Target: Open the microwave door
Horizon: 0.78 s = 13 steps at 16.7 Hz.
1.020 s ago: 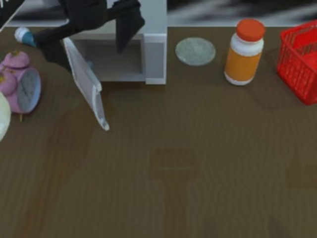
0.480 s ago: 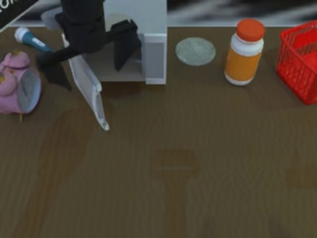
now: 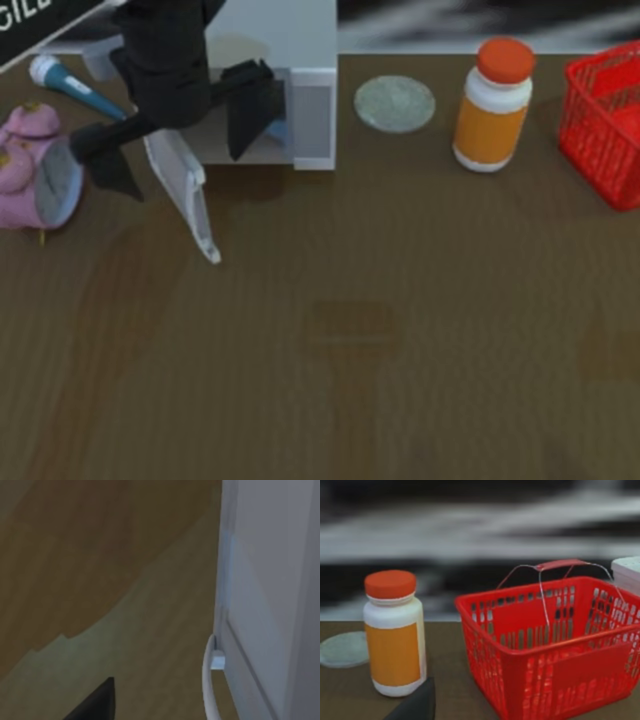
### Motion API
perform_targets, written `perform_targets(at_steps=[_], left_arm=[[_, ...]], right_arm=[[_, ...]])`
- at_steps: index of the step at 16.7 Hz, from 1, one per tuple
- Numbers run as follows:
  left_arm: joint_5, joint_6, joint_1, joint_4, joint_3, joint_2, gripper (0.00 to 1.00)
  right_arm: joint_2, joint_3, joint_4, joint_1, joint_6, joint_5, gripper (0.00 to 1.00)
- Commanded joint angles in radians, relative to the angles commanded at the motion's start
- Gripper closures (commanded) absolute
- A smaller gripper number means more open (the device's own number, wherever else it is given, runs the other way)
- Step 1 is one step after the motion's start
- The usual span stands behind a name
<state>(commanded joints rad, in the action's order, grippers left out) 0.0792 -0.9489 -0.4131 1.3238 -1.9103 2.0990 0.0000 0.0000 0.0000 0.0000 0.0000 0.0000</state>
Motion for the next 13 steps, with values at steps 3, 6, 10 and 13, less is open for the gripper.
perform_targets(at_steps=[3,6,10,13], left_arm=[[0.0,0.0,0.0,0.0,0.0,0.0,0.0],[0.0,0.0,0.0,0.0,0.0,0.0,0.15],[0.0,0.0,0.0,0.0,0.0,0.0,0.45],[0.0,0.0,0.0,0.0,0.0,0.0,0.68]], right_arm=[[0.0,0.0,0.0,0.0,0.0,0.0,0.0],[0.0,0.0,0.0,0.0,0.0,0.0,0.0],[0.0,0.0,0.0,0.0,0.0,0.0,0.0],[0.0,0.0,0.0,0.0,0.0,0.0,0.0]])
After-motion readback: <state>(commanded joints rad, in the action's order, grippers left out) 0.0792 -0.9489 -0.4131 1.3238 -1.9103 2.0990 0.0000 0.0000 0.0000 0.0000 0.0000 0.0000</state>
